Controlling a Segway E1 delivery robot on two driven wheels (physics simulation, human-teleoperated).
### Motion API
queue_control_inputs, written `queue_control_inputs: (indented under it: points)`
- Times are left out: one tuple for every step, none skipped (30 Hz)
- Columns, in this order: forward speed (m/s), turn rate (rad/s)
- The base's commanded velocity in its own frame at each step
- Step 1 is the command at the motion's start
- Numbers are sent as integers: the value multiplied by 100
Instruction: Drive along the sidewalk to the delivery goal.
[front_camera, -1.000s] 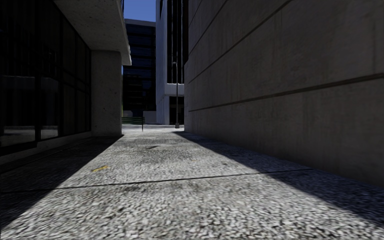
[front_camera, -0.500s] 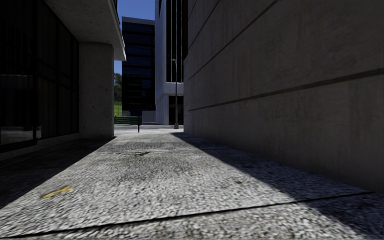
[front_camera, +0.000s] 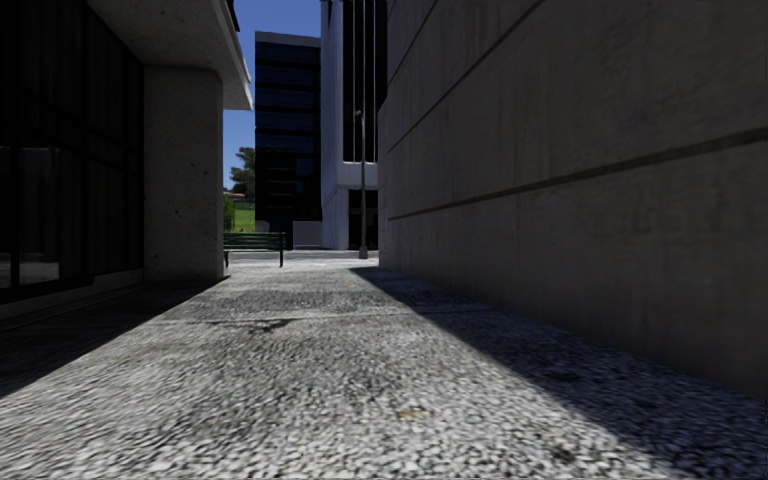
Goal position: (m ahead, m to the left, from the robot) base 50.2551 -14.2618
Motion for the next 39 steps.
queue_control_inputs:
  points:
    - [200, 24]
    - [200, 24]
    - [200, 24]
    - [200, 24]
    - [200, 27]
    - [200, 27]
    - [200, 27]
    - [200, 28]
    - [200, 28]
    - [200, 28]
    - [200, 28]
    - [200, 28]
    - [200, 28]
    - [200, 28]
    - [200, 28]
    - [200, 28]
    - [200, 28]
    - [200, 28]
    - [200, 28]
    - [200, 28]
    - [200, 24]
    - [200, 24]
    - [200, 11]
    - [200, 2]
    - [200, 0]
    - [200, 0]
    - [200, 0]
    - [200, 0]
    - [200, 0]
    - [200, 0]
    - [200, 0]
    - [200, 0]
    - [200, 0]
    - [200, 0]
    - [200, 0]
    - [200, 0]
    - [200, 0]
    - [200, 0]
    - [200, 0]
